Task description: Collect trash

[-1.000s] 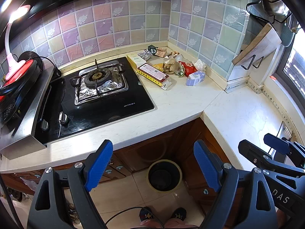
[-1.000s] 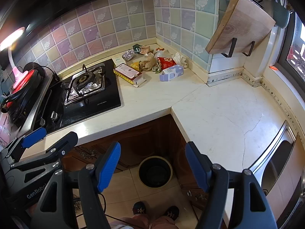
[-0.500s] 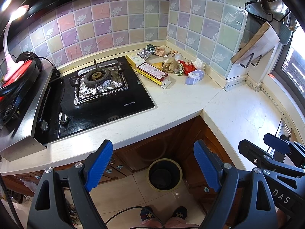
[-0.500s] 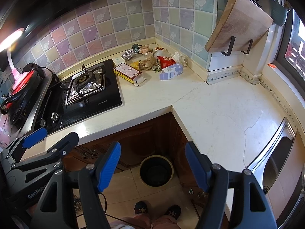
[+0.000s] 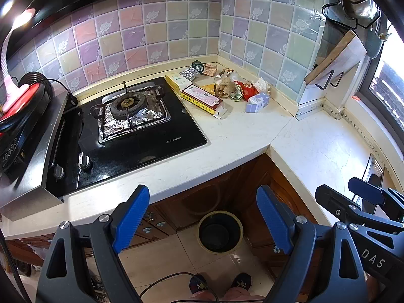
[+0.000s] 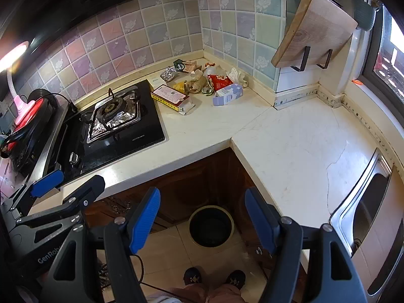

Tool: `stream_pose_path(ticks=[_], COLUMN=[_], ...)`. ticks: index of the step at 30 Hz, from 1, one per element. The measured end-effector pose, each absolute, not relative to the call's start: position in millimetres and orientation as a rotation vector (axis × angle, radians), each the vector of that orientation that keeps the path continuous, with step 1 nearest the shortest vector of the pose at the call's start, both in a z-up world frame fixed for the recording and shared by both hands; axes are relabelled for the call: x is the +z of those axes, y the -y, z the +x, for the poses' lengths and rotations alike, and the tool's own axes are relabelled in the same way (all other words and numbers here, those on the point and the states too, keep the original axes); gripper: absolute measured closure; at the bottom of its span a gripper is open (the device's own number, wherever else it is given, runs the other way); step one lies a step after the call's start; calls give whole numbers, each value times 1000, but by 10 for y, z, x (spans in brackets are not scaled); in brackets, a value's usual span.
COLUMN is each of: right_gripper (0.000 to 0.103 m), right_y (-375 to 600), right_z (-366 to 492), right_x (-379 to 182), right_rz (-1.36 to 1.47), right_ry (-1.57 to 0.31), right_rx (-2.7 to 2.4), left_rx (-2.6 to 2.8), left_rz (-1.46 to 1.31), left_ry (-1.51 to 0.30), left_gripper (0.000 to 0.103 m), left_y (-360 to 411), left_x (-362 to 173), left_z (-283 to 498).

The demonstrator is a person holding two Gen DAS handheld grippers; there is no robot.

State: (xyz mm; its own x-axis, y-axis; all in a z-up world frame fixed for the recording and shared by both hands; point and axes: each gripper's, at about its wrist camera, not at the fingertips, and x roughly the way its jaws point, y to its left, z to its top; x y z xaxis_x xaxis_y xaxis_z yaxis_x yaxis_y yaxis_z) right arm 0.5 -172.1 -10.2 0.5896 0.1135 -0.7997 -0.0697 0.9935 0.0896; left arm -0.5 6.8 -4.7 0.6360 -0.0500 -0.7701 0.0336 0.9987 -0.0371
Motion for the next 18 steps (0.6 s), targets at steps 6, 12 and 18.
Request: stream_pose_path(ticks=[6, 12, 18], right_gripper=[33, 33, 35], right_y=[1616, 1535, 1499], right_z=[12, 45, 100], right_x=[-96, -78, -132], right_rz=[67, 86, 107], right_ry=[-929, -914, -925], right_rx=[83, 62, 46], left_rx=[-70, -103, -139], left_rz=[-14, -5, -22], left_ry=[-879, -873, -896], left_gripper=[18, 18, 18], left_y=[-165, -267, -337], left_x=[-21, -6, -74], left_z=[70, 197, 370])
